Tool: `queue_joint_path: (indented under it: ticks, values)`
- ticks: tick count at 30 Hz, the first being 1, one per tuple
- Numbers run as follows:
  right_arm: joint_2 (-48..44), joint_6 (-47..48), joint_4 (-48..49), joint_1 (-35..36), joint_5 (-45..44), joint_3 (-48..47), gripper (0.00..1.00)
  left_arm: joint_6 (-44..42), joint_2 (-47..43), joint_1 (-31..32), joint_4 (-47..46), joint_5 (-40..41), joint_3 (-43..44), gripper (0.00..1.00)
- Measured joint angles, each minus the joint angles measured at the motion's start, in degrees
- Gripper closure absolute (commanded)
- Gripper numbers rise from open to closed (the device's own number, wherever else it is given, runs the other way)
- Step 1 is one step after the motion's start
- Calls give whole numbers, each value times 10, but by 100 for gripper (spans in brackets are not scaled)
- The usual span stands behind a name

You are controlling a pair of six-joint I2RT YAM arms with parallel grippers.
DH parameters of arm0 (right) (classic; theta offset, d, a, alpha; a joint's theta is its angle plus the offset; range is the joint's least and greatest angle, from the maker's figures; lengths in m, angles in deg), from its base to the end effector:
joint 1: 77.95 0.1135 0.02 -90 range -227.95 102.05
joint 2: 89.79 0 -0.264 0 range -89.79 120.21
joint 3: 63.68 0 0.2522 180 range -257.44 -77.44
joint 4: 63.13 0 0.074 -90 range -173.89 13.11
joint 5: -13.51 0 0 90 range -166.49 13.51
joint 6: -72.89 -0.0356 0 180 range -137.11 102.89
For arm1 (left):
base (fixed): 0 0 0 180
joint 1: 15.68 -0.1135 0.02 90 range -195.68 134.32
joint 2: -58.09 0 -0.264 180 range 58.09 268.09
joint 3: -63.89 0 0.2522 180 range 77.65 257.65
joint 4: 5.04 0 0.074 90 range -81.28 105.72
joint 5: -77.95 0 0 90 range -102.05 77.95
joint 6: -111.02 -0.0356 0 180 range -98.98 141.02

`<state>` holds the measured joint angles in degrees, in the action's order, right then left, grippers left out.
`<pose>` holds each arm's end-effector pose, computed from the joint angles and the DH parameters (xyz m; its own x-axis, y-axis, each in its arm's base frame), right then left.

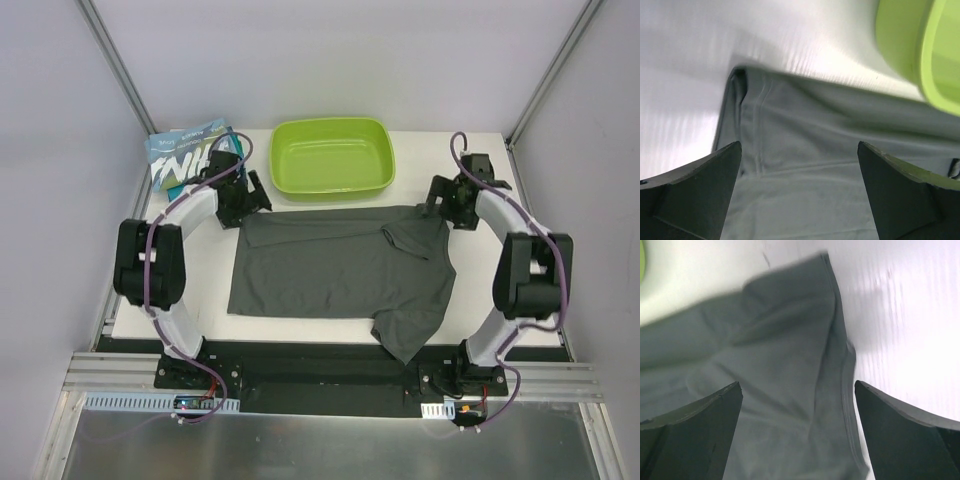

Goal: Fold and stack the t-shirts
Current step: Fold the flattened tshirt in 1/3 of the way

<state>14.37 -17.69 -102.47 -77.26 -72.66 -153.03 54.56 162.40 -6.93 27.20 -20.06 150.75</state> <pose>0.3925 0.0071 0.2162 -0.8110 0.0003 -0.5851 -0.0429 0.9973 0.0601 0.3912 -0.0652 0.2104 -0.7607 -0.4365 -0.4805 -0.2166 0.8684 -0.4460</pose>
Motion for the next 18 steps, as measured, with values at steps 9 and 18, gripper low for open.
queue_joint_path:
  ticks: [9,18]
  values:
    - [-162,-37,29,9,13,177,5,1,-93,6,13,17,-113,39]
    - [-127,-48,36,22,37,188,5,1,-72,7,15,15,-119,62]
